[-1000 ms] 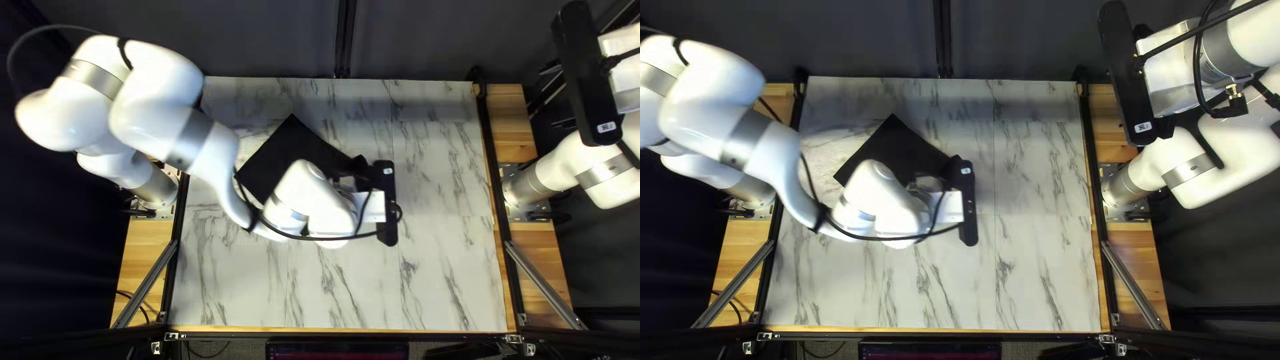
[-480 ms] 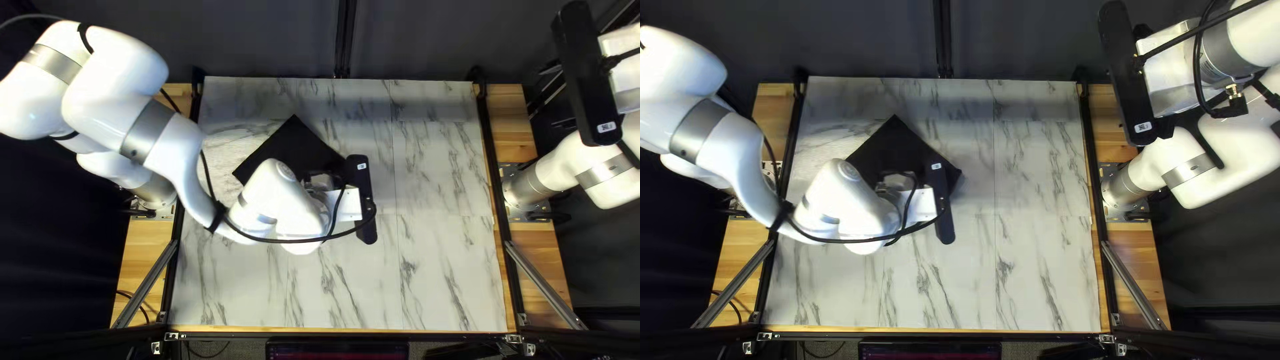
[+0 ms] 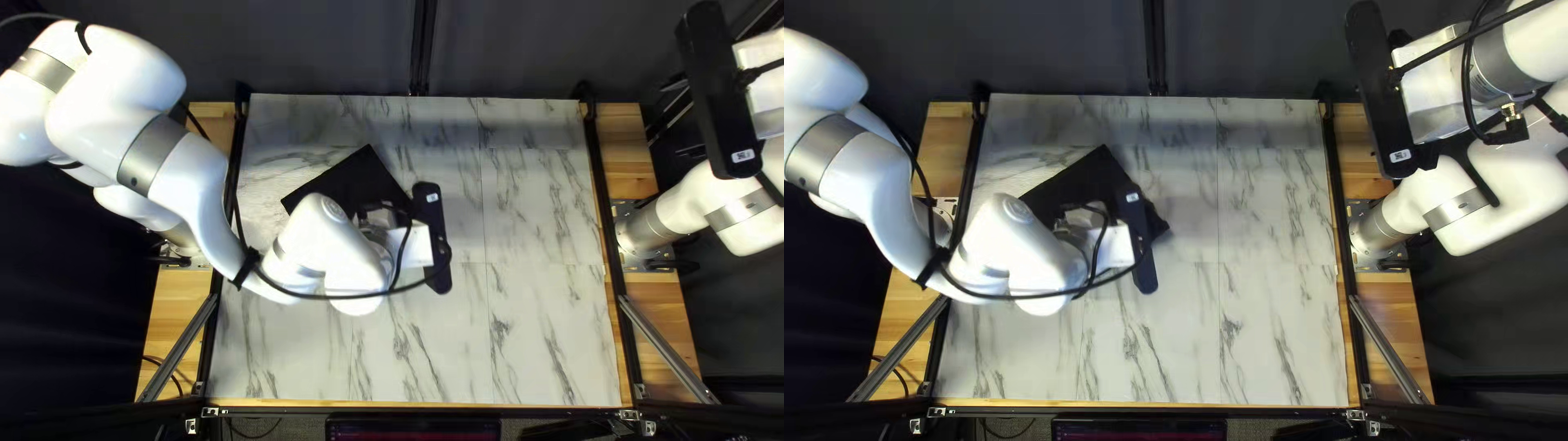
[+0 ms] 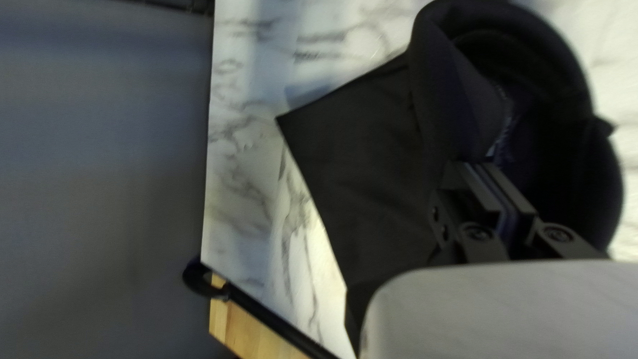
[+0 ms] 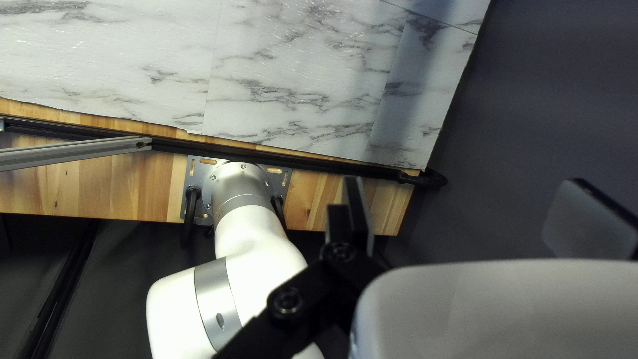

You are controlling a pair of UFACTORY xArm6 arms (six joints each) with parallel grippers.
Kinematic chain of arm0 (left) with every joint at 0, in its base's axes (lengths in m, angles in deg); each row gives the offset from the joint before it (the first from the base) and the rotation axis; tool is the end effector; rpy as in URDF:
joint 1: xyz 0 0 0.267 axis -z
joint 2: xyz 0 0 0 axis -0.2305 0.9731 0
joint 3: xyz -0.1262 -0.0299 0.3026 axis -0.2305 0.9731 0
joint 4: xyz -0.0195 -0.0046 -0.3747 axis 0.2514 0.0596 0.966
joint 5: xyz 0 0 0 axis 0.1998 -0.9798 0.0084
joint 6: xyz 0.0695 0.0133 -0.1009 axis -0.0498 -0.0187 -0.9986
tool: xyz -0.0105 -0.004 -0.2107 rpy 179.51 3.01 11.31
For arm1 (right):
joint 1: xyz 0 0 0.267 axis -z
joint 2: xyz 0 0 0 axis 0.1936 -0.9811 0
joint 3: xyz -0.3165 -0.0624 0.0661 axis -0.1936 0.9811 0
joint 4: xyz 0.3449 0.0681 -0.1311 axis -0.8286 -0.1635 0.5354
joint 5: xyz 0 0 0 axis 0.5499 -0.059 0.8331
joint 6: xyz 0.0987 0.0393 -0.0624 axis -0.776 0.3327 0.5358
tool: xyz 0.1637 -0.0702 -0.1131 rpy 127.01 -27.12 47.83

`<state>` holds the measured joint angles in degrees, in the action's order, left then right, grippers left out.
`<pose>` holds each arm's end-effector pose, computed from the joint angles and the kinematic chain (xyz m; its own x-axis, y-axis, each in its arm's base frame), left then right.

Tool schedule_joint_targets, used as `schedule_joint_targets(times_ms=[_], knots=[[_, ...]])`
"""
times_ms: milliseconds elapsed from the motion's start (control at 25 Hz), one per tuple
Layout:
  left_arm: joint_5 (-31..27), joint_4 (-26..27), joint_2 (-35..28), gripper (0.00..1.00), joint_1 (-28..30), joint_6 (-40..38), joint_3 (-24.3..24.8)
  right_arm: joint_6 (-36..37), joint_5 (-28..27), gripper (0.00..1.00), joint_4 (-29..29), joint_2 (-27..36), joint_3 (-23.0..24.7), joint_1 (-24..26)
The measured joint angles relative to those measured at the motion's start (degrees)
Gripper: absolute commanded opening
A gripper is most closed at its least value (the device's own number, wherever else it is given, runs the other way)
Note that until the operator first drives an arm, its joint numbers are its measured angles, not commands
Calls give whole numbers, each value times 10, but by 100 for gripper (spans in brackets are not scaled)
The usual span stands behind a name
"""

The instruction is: Fold t-shirt

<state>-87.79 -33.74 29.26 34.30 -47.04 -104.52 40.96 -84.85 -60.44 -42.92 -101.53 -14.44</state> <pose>0.4399 0.0060 0.2080 0.9748 0.1572 0.1584 0.2203 -0.7913 -0.5704 0.2129 -0.0169 0.4796 0.9558 0.2852 0.0713 0.2510 -0.9180 0.3070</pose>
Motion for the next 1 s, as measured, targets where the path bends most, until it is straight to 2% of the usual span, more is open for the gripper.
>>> schedule_joint_targets(times_ms=[360,480,640,760,880,1000], knots=[[-8,22,-53,0,-7,-37,72,0,0,100,0,0,0,0],[-27,26,-58,0,-1,-38,61,0,0,100,0,0,0,0],[-74,24,-50,0,23,-29,13,0,0,100,0,0,0,0],[-103,20,-51,0,39,-25,-3,0,0,100,0,0,0,0],[-109,17,-61,0,41,-24,8,0,0,100,0,0,0,0],[-96,16,-79,0,25,-26,48,0,0,100,0,0,0,0]])
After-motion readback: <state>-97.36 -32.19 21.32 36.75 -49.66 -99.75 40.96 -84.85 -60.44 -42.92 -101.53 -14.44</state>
